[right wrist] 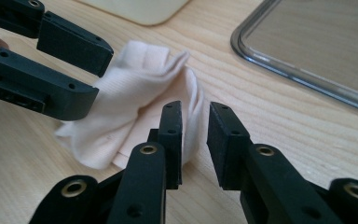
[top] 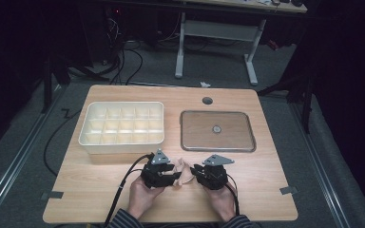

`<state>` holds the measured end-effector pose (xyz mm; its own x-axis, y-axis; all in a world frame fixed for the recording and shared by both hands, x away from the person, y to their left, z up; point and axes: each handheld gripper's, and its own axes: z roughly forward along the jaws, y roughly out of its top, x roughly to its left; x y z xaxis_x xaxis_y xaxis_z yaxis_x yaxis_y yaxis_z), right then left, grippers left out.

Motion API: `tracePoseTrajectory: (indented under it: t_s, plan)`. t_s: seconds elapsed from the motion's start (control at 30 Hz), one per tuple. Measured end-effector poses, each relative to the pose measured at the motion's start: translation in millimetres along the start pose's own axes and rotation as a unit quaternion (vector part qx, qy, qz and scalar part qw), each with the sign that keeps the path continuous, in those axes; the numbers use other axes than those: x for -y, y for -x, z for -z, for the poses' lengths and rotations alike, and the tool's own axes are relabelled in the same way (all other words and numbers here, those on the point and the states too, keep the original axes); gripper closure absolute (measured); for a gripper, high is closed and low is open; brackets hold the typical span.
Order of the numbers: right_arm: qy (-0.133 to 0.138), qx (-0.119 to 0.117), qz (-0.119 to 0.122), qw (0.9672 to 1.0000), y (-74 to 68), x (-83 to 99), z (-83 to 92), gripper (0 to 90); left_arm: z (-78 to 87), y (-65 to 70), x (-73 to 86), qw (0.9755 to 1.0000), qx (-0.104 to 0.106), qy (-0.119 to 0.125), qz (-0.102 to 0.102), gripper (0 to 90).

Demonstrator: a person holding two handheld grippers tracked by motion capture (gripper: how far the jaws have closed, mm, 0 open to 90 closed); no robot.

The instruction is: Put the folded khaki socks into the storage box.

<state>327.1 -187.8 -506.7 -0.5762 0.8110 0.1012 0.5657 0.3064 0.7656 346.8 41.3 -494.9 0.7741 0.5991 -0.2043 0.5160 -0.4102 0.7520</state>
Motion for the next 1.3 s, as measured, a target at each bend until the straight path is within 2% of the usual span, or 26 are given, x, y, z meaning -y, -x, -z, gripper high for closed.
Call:
tracePoseTrajectory:
  t_s: [0.13, 0.27, 0.4, 0.47, 0.57, 0.67, 0.8, 0.93, 1.07, 1.2, 1.3]
  plan:
    - [0.004, -0.003, 0.008, 1.0, -3.8, -3.1, 5.6, 75.7, 6.6, -4.4, 2.5, 0.9998, -0.008, 0.01, 0.015, 53.6]
    - [0.017, -0.009, 0.02, 0.9996, -10.1, -10.6, 11.5, 76.3, 11.1, -10.3, 8.2, 0.9995, -0.02, 0.008, 0.025, 52.8]
    - [0.021, -0.015, 0.028, 0.9993, -15.7, -16.2, 12.6, 76.3, 12.7, -18.3, 15.5, 0.9972, -0.038, 0.012, 0.063, 51.0]
    - [0.023, -0.02, 0.041, 0.9987, -22.6, -22.0, 11.3, 76.3, 12.0, -22.2, 19.6, 0.9956, -0.049, 0.009, 0.079, 49.5]
    - [0.024, -0.025, 0.051, 0.9981, -28.8, -26.7, 8.8, 76.2, 8.6, -24.5, 22.1, 0.9945, -0.057, 0.0, 0.088, 48.2]
    - [0.025, -0.03, 0.055, 0.9977, -32.9, -28.6, 6.5, 76.2, 5.8, -26.0, 22.8, 0.994, -0.058, -0.005, 0.093, 47.5]
    - [0.012, -0.032, 0.072, 0.9968, -40.2, -30.2, -0.7, 74.8, -0.3, -26.1, 24.2, 0.9933, -0.056, -0.011, 0.101, 46.9]
    - [-0.001, -0.029, 0.083, 0.9962, -41.8, -28.5, -6.8, 74.3, -4.4, -26.6, 25.7, 0.9927, -0.056, -0.012, 0.106, 46.6]
    - [-0.023, -0.023, 0.079, 0.9963, -39.8, -23.5, -16.9, 71.9, -5.0, -25.8, 25.8, 0.9925, -0.058, -0.011, 0.107, 46.5]
    - [-0.035, -0.017, 0.079, 0.9961, -37.3, -20.6, -21.9, 71.6, -6.0, -24.3, 25.9, 0.9922, -0.057, -0.008, 0.111, 46.1]
    - [-0.044, -0.014, 0.074, 0.9962, -35.3, -17.5, -25.4, 74.3, -5.4, -22.5, 25.2, 0.9932, -0.056, -0.009, 0.102, 45.9]
